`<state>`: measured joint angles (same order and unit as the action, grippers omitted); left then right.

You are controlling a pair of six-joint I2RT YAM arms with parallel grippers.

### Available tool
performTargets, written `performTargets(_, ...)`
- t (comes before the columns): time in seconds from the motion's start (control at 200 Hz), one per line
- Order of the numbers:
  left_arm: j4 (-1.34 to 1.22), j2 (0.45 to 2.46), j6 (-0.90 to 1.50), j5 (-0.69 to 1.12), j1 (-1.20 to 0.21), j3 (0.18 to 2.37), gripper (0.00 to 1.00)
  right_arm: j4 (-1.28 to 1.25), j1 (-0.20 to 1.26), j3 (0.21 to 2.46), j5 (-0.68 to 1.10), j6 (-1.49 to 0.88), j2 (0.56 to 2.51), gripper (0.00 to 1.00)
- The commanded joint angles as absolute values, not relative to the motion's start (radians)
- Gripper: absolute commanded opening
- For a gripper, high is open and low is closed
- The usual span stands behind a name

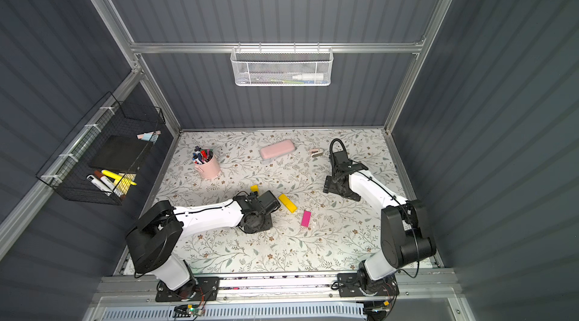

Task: Assemble the letter v with building blocks
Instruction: Assemble the building block at the center of the board.

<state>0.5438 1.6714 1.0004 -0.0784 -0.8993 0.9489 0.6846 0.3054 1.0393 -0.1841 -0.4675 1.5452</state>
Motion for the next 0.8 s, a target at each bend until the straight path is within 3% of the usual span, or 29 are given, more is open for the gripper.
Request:
performTargets(0.0, 0.551, 1.708, 0.983, -0.077, -0.887, 0.944, 0.27, 0.698, 0.301, 1.04, -0.19, -0.467, 1.552, 0.99)
performTargets(0.795, 0.644, 1.651, 0.982, -0.117, -0.884, 0.921, 0.27, 0.698, 0.302, 1.048, -0.181, -0.469, 1.565, 0.99)
